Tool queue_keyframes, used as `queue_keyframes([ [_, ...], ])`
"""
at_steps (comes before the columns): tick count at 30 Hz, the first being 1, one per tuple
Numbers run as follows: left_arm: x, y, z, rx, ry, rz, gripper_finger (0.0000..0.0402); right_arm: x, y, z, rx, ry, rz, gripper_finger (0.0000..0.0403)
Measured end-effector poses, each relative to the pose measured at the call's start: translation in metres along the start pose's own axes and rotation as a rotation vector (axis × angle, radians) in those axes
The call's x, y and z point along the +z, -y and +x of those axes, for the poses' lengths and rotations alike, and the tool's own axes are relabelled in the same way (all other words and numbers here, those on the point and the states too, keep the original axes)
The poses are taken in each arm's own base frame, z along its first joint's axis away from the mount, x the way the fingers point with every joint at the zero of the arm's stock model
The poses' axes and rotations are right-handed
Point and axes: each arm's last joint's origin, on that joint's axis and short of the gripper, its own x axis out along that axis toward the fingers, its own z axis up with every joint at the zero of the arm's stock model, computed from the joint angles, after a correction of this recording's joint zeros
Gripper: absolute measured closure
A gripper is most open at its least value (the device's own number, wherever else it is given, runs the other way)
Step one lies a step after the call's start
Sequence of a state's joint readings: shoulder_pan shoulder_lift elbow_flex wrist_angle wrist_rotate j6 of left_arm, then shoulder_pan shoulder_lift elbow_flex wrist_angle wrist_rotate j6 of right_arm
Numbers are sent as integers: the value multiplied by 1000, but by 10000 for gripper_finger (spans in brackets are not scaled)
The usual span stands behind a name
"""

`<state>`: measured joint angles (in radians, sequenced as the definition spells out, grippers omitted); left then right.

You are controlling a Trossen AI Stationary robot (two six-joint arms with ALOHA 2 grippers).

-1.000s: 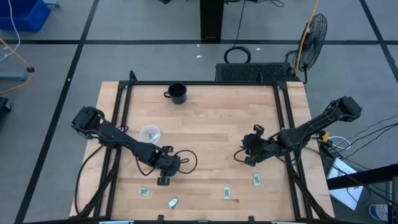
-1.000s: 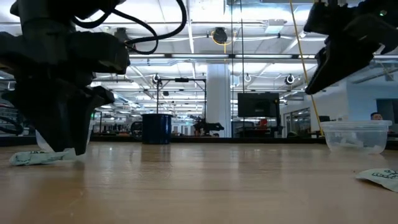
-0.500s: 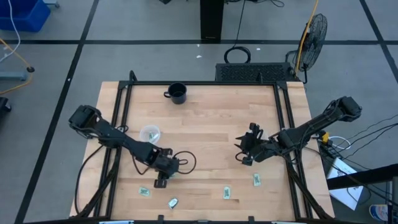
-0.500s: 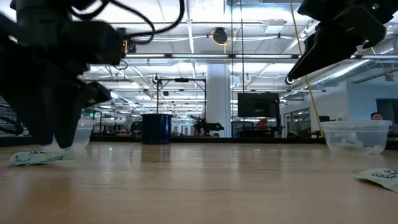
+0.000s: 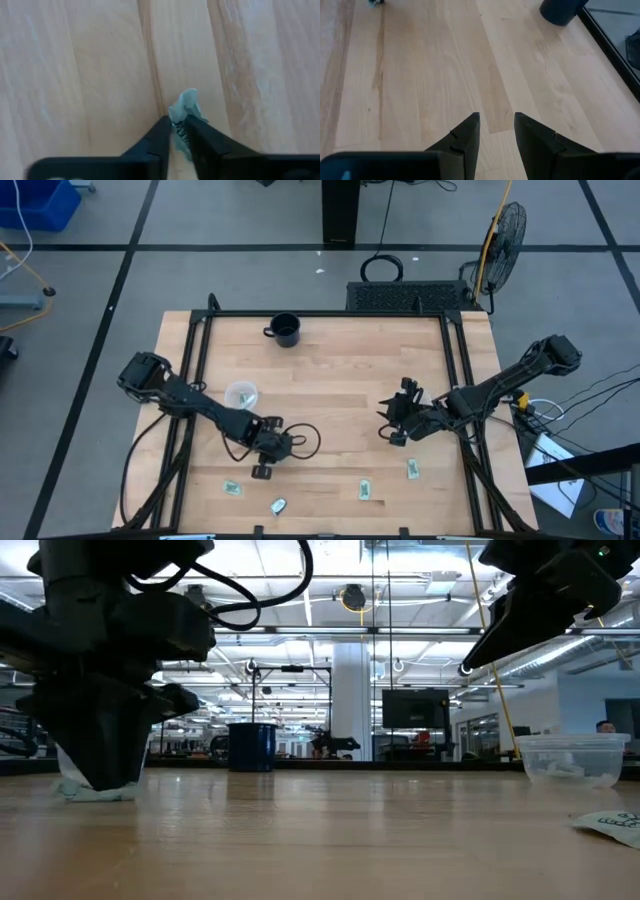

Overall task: Pick and place Stevia / Truvia into bins
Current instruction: Put the stevia packet into the left container

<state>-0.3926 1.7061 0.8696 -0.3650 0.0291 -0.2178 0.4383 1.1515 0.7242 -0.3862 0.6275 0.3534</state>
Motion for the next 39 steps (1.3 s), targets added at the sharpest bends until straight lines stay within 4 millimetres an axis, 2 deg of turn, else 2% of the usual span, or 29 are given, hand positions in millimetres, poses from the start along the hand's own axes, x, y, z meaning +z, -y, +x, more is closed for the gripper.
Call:
queue_keyframes([
  [3,1,-5,-2,15,9,41,389,0,0,0,0,0,0,289],
  [7,1,-17,-16,129,26,24,391,0,0,0,0,-1,-1,289],
  [13,-23,-38,-71,364,-78,-49,392,0,0,0,0,0,0,289],
  [17,-43,-50,-108,456,-105,-210,397,0,0,0,0,0,0,289],
  [21,-60,-64,-129,558,-106,-396,391,0,0,0,0,0,0,289],
  [24,-70,-73,-124,569,-97,-473,389,0,0,0,1,0,1,289],
  [28,-82,-82,-101,469,-98,-522,397,0,0,0,1,2,2,289],
  [31,-90,-84,-90,426,-106,-540,383,1,0,0,4,9,7,289],
  [39,-88,-88,-88,416,-86,-525,337,1,0,0,4,11,-7,289],
])
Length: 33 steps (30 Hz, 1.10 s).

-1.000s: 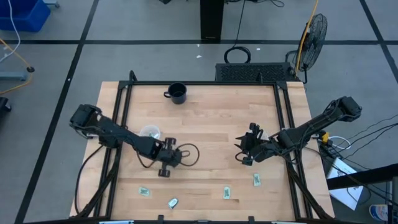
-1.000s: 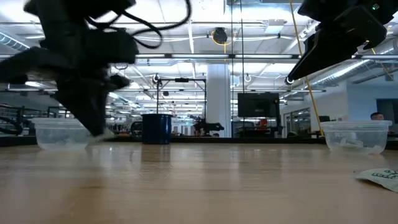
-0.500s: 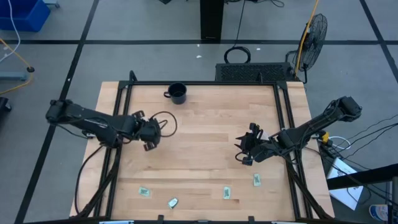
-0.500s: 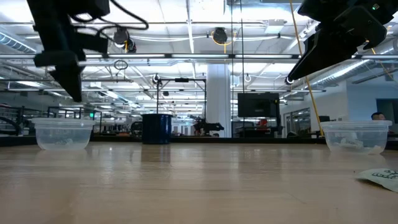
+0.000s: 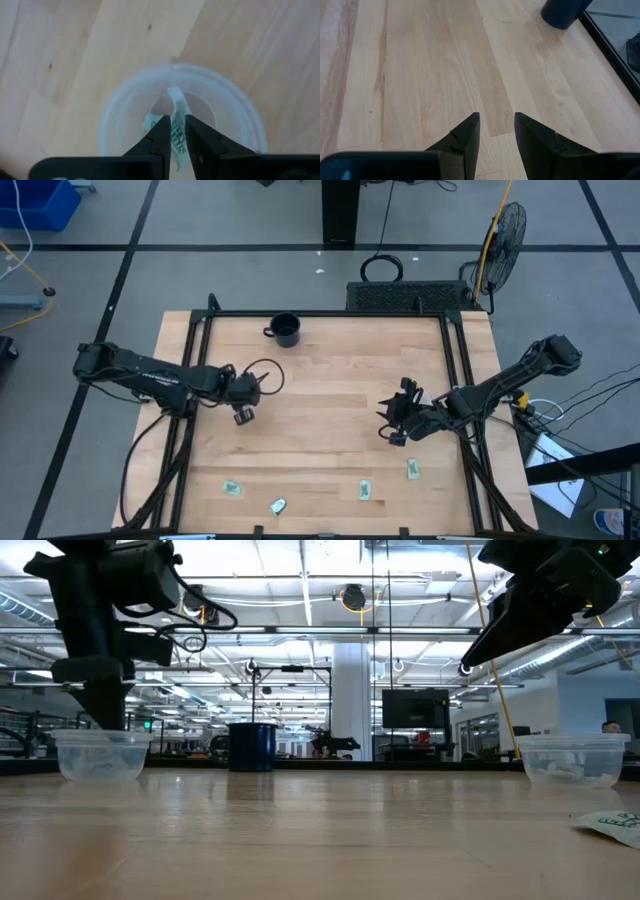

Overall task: Pick and place Stevia / Truvia into bins
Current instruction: Put the stevia packet into the left container

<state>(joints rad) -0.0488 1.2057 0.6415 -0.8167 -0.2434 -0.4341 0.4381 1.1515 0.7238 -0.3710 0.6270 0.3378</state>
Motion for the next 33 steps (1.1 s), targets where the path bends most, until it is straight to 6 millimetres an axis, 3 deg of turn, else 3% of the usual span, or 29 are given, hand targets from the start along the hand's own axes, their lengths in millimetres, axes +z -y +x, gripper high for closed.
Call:
queue_keyframes([
  [5,7,0,-9,-12,30,73,321,-1,-2,2,24,-14,25,289],
  [11,28,0,-51,-47,48,50,320,5,-4,6,31,31,-38,289],
  [17,33,23,-78,-274,81,142,320,7,-4,6,35,51,-47,289],
  [20,24,45,-80,-374,85,174,320,7,-4,6,34,49,-82,289],
  [25,-8,89,-79,-521,92,192,320,7,-4,6,29,55,-240,289],
  [29,-42,117,-67,-618,42,109,321,10,0,9,8,69,-412,289],
  [33,-72,133,-50,-620,-38,36,321,24,10,15,-48,148,-480,289],
])
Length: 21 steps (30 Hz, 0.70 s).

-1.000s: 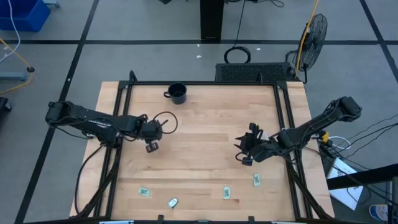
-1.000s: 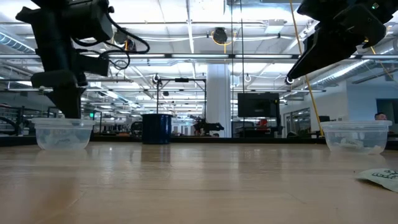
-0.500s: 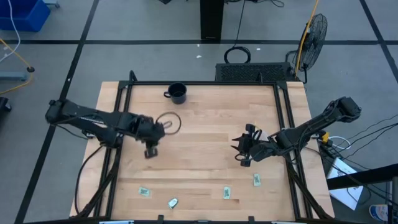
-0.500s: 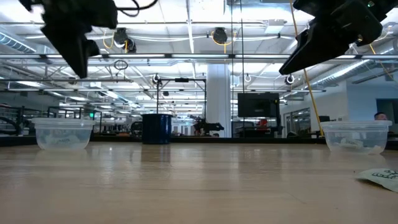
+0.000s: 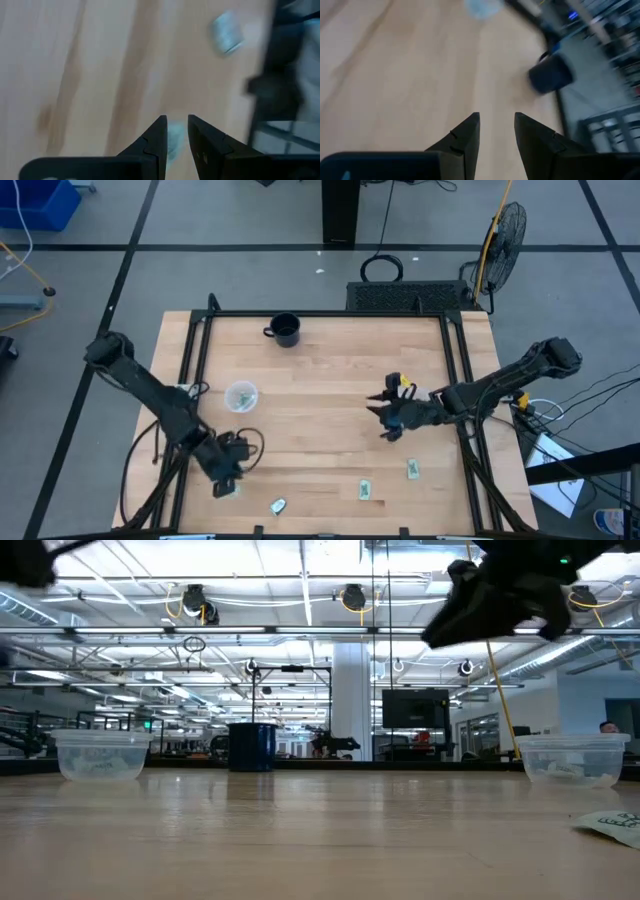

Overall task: Pick and place Stevia / Truvia into bins
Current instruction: Put the stevia packet into the left container

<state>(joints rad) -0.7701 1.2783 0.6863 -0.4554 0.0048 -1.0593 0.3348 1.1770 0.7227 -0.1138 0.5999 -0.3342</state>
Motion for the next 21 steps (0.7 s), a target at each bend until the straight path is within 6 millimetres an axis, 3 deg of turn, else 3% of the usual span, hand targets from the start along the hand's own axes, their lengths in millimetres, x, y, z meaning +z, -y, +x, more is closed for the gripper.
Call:
queue_keyframes([
  [5,-23,-1,22,26,-115,-56,321,9,28,11,-139,98,46,289],
  [10,-29,8,35,-29,-136,-18,321,8,54,19,-249,133,159,289],
  [14,-32,4,43,31,-153,-2,321,1,68,24,-301,128,296,289],
  [18,-35,-1,49,90,-198,-7,321,-4,77,27,-309,146,506,289],
  [21,-36,-2,50,99,-213,-7,321,-5,80,30,-212,187,551,289],
])
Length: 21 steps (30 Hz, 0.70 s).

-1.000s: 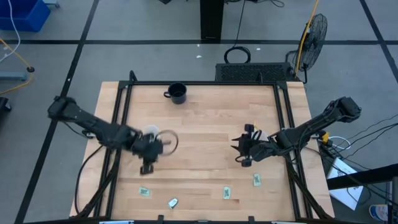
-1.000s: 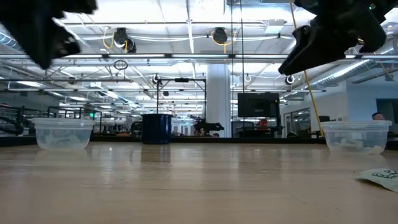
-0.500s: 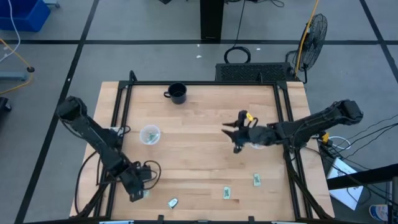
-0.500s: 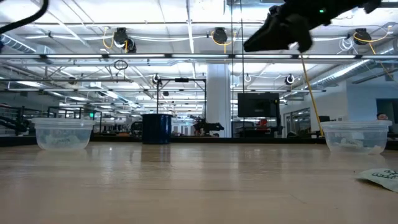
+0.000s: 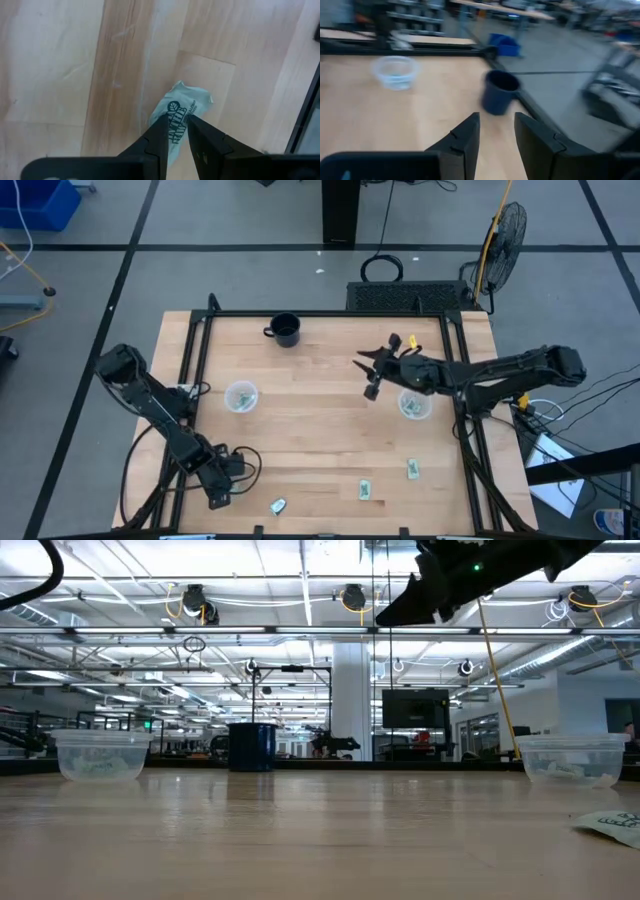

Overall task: Pick and place Stevia / Truvia into bins
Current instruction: Put the stevia packet into the left container

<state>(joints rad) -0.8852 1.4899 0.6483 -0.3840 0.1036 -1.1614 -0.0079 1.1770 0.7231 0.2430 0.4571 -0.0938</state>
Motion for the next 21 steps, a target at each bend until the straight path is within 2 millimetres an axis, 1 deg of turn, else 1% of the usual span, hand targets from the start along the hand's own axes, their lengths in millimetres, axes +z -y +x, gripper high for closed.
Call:
queue_keyframes([
  [3,0,0,0,9,15,-3,320,0,0,1,120,7,-2,289],
  [5,1,-1,0,14,22,-2,320,-1,0,2,168,5,2,289],
  [10,6,-3,0,14,23,-25,319,-1,0,2,173,5,7,289],
  [14,12,-6,-1,36,80,-31,318,-1,1,2,173,5,6,289],
  [21,34,-20,-4,120,196,49,318,-2,1,4,168,-2,13,289],
])
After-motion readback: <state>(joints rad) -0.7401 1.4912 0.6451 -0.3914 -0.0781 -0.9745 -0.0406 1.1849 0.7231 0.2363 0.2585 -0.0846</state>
